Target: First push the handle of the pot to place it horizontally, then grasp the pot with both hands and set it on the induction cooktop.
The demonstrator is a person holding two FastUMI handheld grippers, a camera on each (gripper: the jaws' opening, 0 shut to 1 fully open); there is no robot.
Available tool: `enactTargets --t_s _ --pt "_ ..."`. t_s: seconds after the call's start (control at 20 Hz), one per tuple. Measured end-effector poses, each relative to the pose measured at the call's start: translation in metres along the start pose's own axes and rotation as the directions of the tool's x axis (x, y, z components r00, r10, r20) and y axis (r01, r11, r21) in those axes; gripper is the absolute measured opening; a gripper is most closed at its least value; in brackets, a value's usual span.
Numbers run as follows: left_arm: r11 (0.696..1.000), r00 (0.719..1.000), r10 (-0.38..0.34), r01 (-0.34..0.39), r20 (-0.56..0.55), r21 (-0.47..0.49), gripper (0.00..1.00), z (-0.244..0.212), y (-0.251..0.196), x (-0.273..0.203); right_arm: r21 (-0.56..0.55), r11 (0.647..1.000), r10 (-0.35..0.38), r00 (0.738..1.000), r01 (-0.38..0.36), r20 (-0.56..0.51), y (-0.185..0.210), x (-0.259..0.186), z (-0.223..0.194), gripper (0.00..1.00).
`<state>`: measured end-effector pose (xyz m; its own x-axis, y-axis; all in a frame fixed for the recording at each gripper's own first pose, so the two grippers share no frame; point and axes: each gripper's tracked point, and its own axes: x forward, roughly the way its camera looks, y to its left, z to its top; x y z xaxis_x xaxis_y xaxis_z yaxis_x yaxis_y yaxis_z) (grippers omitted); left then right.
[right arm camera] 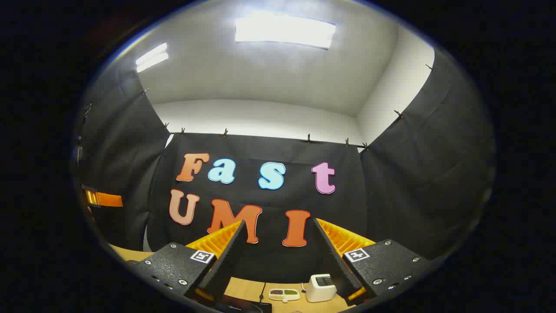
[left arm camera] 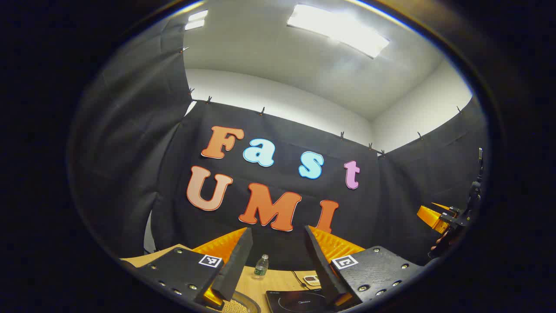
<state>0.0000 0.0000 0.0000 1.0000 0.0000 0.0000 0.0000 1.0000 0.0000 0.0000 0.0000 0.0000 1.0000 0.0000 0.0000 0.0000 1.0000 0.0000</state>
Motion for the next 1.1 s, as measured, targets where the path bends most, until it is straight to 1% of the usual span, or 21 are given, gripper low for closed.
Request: enactTargets --t_s 0.3,0.4,0.65,0.9,1.05,1.1 --pt "1.000 1.000 -0.011 0.011 0.023 0.003 0.76 0.006 0.001 -0.007 0.011 0.999 0.032 0.999 -0.032 -0.013 0.002 -0.002 0.000 0.93" --pt "1.000 1.000 -0.015 0.015 0.025 0.010 0.77 0.007 0.001 -0.010 0.009 0.999 0.040 0.999 -0.040 -0.015 0.002 -0.001 0.000 0.93" --pt "0.999 0.999 -0.017 0.016 0.033 0.032 0.76 0.010 0.004 -0.013 0.009 0.999 0.052 0.999 -0.052 -0.016 0.002 -0.003 0.002 0.93" --pt "0.998 1.000 -0.031 0.031 -0.001 0.051 0.76 -0.001 0.004 -0.016 0.005 0.998 0.061 0.998 -0.060 -0.029 0.004 -0.002 -0.001 0.93" --pt "0.996 0.997 -0.071 0.073 -0.041 0.052 0.76 -0.016 -0.002 -0.014 0.012 0.998 0.067 0.997 -0.067 -0.037 0.004 -0.002 -0.003 0.93" --pt "0.995 0.995 -0.082 0.085 -0.058 0.050 0.82 -0.021 -0.003 -0.014 0.014 0.998 0.068 0.997 -0.068 -0.041 0.005 -0.002 -0.005 0.93"
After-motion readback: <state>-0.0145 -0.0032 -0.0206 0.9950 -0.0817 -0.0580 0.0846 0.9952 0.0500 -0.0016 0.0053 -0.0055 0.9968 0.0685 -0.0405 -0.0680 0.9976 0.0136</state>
